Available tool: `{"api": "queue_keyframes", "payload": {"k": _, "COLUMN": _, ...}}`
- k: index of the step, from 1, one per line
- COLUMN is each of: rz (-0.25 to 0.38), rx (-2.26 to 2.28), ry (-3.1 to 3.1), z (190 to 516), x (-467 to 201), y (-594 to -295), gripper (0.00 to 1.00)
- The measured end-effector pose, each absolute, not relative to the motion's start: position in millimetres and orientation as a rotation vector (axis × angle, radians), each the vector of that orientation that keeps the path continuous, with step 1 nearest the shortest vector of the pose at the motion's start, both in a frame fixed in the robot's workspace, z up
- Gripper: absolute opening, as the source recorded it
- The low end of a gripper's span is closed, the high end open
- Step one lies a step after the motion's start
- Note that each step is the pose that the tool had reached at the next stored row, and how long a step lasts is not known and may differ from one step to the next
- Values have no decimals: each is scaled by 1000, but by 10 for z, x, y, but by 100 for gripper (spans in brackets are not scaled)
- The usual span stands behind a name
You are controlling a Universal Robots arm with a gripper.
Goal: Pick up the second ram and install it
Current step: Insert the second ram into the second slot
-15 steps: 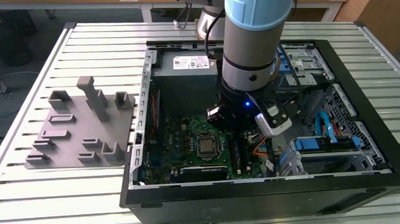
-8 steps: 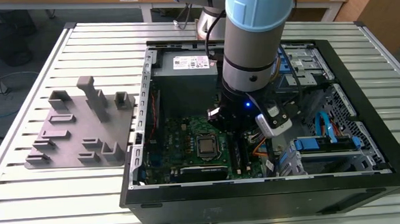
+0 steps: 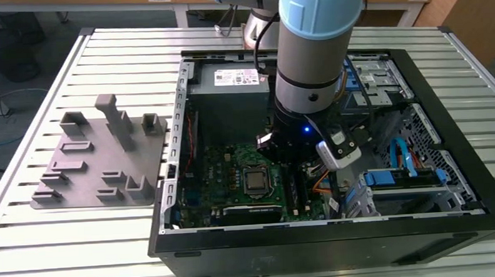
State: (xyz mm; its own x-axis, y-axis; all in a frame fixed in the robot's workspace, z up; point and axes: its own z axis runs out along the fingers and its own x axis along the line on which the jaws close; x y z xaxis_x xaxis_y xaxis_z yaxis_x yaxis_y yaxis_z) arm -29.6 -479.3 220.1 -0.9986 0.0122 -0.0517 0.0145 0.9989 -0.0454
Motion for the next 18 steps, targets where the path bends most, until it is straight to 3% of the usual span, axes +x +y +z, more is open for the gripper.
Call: {"api": "queue_keyframes", "payload": {"k": 18, "rz": -70, "rx": 2, "ry": 3089, "z": 2168, "x": -308, "y": -4775, "gripper": 14}}
